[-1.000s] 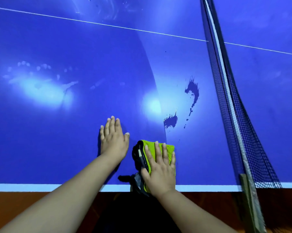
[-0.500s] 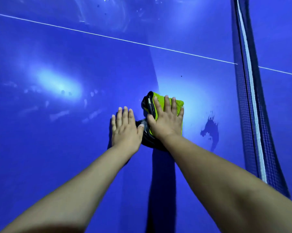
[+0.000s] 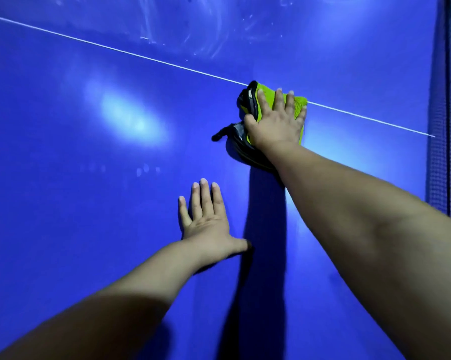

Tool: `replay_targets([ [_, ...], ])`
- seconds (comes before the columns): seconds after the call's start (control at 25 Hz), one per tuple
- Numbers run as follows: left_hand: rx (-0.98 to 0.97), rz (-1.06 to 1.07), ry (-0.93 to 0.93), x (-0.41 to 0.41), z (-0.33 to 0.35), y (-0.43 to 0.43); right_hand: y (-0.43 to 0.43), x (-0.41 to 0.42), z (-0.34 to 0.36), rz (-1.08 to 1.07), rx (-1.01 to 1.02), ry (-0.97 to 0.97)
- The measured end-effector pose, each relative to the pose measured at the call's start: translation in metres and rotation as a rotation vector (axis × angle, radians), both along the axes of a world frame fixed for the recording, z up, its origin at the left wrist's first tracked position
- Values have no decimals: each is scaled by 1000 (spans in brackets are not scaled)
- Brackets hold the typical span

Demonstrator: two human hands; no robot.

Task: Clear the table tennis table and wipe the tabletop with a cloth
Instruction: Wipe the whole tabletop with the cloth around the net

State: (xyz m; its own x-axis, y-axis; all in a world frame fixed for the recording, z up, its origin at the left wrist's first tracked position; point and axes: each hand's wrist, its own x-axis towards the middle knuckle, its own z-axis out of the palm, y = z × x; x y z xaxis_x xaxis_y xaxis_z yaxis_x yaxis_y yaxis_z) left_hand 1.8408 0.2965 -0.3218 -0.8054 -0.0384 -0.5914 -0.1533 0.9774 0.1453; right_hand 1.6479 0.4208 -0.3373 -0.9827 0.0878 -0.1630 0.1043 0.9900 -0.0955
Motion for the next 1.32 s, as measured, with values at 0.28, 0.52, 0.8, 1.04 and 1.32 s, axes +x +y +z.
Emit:
replay_targets([
  [0.28, -31, -29, -53, -1, -1, 0, 13, -50, 4, 125, -66, -30],
  [0.52, -64, -24, -27, 2, 3, 7, 34, 26, 4, 170, -83, 13],
  [0.8, 56, 75, 117, 4, 1, 1, 40, 163, 4, 131, -78, 8],
  [1.04, 269, 106, 298, 37, 12, -6, 35, 314, 11, 49, -32, -51],
  [1.32, 348, -167, 291, 171, 11, -2, 15, 470, 13, -23, -8, 9],
])
